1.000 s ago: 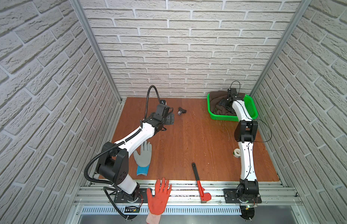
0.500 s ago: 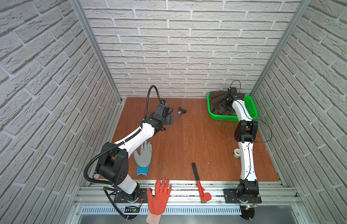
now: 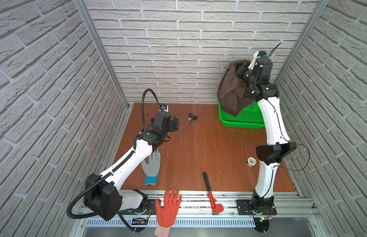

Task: Fold and stack the trousers
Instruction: Pick up the trousers from the basket, then place the trousers at the center of the table.

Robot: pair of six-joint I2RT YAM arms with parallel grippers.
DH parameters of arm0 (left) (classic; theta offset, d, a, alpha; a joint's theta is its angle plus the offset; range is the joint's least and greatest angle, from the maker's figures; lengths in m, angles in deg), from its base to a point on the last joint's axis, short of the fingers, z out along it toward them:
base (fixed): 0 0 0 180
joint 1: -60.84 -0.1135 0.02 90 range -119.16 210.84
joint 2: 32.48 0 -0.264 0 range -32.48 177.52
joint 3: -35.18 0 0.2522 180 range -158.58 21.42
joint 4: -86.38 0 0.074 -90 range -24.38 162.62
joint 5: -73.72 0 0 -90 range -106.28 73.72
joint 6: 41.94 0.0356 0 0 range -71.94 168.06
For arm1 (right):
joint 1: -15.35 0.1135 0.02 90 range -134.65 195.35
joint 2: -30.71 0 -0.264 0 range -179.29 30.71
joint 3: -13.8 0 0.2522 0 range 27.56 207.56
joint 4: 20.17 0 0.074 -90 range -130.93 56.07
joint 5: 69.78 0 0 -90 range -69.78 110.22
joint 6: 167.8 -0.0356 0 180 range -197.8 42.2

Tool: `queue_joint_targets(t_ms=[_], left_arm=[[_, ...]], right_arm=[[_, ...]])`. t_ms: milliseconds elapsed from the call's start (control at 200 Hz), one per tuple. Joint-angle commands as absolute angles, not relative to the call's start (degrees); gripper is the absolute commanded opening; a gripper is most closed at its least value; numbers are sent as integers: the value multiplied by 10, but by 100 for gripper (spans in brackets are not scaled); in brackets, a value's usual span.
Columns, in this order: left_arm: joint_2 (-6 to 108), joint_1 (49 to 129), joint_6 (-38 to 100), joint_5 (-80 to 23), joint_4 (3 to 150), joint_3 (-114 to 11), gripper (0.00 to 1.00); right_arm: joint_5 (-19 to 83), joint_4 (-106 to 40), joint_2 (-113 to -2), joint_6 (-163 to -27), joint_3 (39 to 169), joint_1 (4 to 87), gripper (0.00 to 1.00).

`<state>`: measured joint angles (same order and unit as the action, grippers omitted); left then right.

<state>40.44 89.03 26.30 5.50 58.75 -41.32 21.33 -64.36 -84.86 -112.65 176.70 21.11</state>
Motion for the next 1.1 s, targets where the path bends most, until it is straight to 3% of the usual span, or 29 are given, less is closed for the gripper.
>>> queue_joint_targets(t_ms=[0,200,320,800,1095], left_arm=[[365,891,248,78,587,-385,98],[310,891,245,95,581,-353,98],[282,890,244,104,580,-338,98],[243,889,236,97,636,-282,98],[231,885,232,93,664,-246,98]], right_arm=[[263,-558,-803,-1108,1776,235,5],[320,-531,-770,-1076,1780,305,6],[341,-520,-793,-1059,1848,334,6],[393,-286,-806,-1023,1885,428,6],[414,-312,-816,-1023,1884,482,6]])
